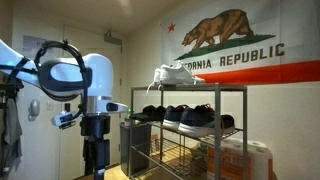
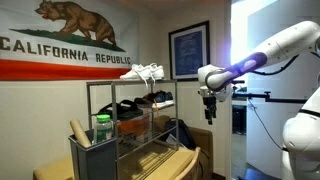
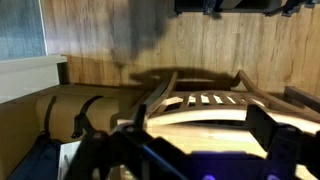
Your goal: Remove the left sneaker from the second shelf and place it on the third shelf
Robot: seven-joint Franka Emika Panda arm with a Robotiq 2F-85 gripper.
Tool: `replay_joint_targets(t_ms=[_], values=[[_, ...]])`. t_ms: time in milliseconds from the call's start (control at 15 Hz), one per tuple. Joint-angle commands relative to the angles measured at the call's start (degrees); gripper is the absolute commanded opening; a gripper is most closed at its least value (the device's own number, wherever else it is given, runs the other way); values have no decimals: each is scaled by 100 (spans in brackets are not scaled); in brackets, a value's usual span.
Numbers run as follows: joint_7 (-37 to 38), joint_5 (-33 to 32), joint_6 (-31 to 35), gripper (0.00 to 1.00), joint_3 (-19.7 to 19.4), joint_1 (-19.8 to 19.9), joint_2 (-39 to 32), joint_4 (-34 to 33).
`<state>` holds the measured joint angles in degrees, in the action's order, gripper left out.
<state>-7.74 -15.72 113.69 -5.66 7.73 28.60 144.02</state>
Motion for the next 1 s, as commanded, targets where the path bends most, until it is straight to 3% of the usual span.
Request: replay_joint_targets(t_ms=[0, 400, 933], values=[[12, -12, -16, 100, -29, -34, 1, -9], [316, 125, 247, 100, 49, -96, -130, -53], [1470, 298, 1383, 100, 492, -268, -908, -696]])
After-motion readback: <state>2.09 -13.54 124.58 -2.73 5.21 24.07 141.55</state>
